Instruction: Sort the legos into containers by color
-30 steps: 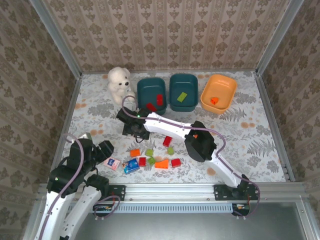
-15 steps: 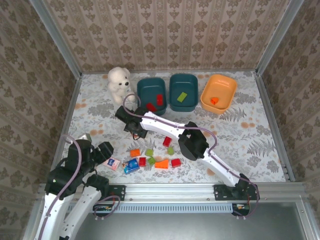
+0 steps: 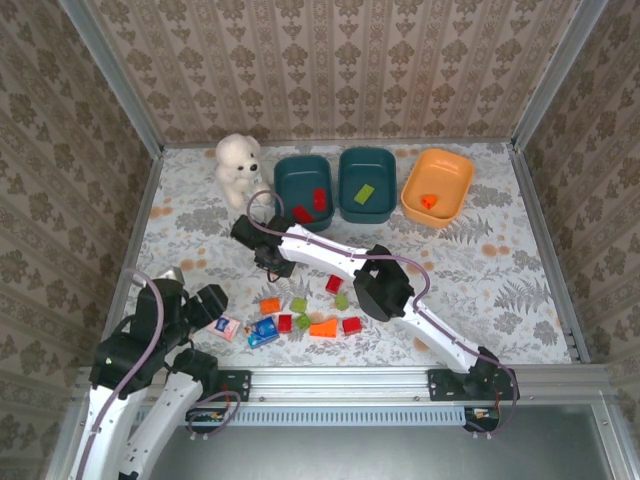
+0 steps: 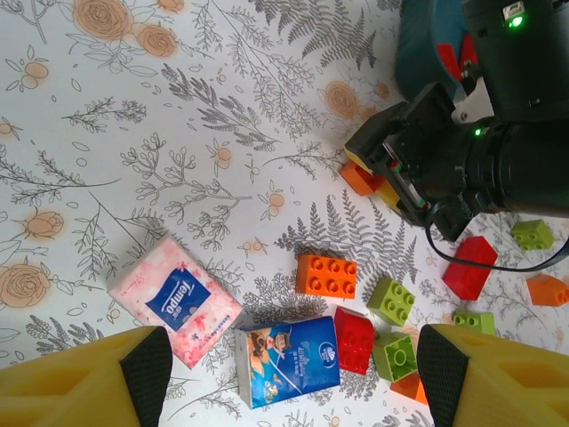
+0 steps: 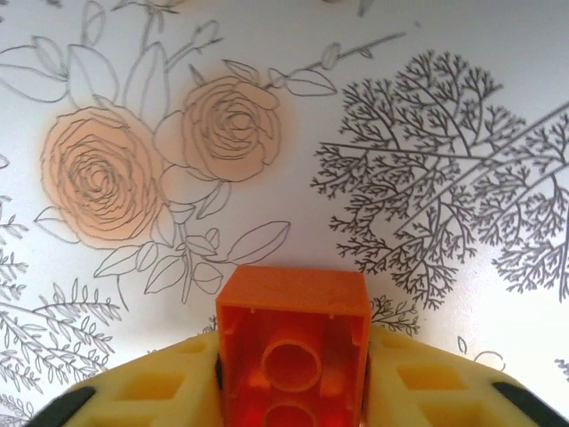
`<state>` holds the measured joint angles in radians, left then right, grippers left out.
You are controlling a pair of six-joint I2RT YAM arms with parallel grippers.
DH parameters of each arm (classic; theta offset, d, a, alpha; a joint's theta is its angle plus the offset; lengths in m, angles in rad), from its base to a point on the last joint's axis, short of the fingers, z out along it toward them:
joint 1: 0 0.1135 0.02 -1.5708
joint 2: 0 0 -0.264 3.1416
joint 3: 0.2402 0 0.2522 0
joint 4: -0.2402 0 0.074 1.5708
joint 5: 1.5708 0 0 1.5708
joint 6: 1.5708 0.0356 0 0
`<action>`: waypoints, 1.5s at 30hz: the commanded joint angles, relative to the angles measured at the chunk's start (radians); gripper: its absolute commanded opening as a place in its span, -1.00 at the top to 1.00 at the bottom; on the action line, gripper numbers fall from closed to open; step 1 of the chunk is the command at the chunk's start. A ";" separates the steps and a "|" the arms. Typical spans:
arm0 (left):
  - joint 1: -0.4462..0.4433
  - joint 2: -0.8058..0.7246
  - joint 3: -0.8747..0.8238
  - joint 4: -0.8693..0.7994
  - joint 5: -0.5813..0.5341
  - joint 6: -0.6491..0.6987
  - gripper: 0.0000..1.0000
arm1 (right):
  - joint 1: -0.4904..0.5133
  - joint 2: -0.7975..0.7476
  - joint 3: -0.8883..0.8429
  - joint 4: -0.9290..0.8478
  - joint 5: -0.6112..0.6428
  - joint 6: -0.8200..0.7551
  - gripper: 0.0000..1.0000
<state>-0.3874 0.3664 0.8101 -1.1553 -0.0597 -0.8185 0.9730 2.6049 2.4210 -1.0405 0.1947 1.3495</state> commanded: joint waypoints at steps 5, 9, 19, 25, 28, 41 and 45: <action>-0.009 0.062 -0.023 0.127 0.104 0.063 -0.53 | -0.008 -0.211 -0.084 -0.009 0.137 -0.191 0.45; -0.019 0.151 -0.055 0.253 0.184 0.072 -0.52 | -0.042 -0.531 -0.411 0.135 0.263 -0.286 0.47; -0.250 0.568 0.034 0.574 0.166 0.129 -0.52 | -0.467 -1.093 -1.002 0.271 0.206 -0.548 0.48; -0.341 0.843 0.191 0.659 0.184 0.169 -0.52 | -0.771 -1.013 -1.014 0.245 0.025 -0.655 0.48; -0.359 0.931 0.258 0.669 0.190 0.186 -0.52 | -0.844 -0.887 -0.933 0.211 -0.029 -0.665 0.51; -0.386 1.008 0.335 0.642 0.167 0.208 -0.52 | -0.922 -0.517 -0.666 0.096 0.020 -0.645 0.51; -0.385 1.002 0.342 0.624 0.158 0.228 -0.52 | -0.927 -0.468 -0.660 0.082 0.024 -0.613 0.50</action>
<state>-0.7666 1.3857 1.1179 -0.4946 0.1146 -0.6289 0.0521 2.1002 1.7390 -0.8787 0.2050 0.7132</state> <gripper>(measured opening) 0.761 0.302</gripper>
